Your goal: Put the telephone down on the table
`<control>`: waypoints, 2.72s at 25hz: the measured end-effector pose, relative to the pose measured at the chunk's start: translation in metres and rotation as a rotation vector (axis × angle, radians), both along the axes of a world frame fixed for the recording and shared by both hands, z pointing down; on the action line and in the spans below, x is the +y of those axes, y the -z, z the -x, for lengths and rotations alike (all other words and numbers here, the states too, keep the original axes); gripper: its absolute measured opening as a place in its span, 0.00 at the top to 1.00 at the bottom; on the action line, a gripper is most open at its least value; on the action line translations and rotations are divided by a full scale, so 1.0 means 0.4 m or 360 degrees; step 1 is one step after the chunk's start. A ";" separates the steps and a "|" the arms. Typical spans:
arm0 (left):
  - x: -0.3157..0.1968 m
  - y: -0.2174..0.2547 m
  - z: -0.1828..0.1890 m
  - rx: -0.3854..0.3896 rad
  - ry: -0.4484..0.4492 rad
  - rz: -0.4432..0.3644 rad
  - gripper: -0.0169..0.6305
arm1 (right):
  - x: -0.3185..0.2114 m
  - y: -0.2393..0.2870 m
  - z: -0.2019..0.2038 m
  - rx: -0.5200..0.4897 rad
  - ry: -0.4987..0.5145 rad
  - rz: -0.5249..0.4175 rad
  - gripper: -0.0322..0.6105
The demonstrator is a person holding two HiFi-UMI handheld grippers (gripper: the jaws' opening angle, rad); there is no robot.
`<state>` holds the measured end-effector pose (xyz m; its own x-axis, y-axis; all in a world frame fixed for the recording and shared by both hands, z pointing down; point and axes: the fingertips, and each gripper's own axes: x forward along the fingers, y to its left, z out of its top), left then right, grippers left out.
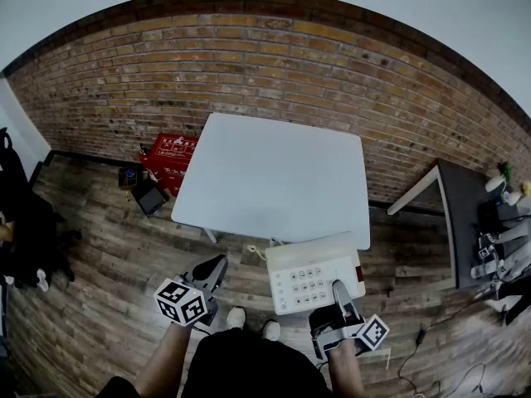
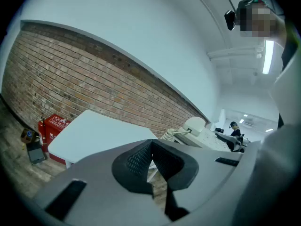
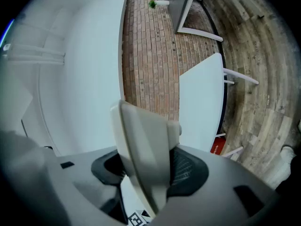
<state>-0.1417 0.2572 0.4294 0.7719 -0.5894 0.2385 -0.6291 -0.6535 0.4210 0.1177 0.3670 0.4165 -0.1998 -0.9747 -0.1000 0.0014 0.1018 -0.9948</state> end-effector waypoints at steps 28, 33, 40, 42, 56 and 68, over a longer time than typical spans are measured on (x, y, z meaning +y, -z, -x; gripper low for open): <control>-0.116 -0.008 0.087 -0.0031 -0.0108 -0.0035 0.95 | -0.049 0.010 0.088 0.0078 -0.0177 0.0009 0.58; -0.133 -0.012 0.102 -0.0035 -0.0132 -0.0047 0.95 | -0.051 0.003 0.098 0.0080 -0.0209 0.0005 0.58; -0.158 -0.005 0.119 0.0011 -0.0138 -0.0046 0.95 | -0.057 0.011 0.099 0.0080 -0.0260 0.0011 0.58; -0.158 -0.006 0.121 0.0027 -0.0139 -0.0040 0.95 | -0.058 0.017 0.094 0.0085 -0.0272 0.0007 0.58; -0.172 -0.046 0.163 -0.0008 -0.0125 -0.0009 0.95 | -0.103 0.016 0.100 0.0078 -0.0270 0.0016 0.58; -0.270 -0.055 0.105 -0.0065 -0.0072 -0.0005 0.95 | -0.251 0.002 0.035 0.0097 -0.0145 -0.0017 0.58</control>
<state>-0.1836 0.1490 0.4516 0.7875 -0.5546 0.2688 -0.6154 -0.6831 0.3934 0.1038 0.2664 0.4155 -0.1163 -0.9881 -0.1007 -0.0687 0.1091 -0.9916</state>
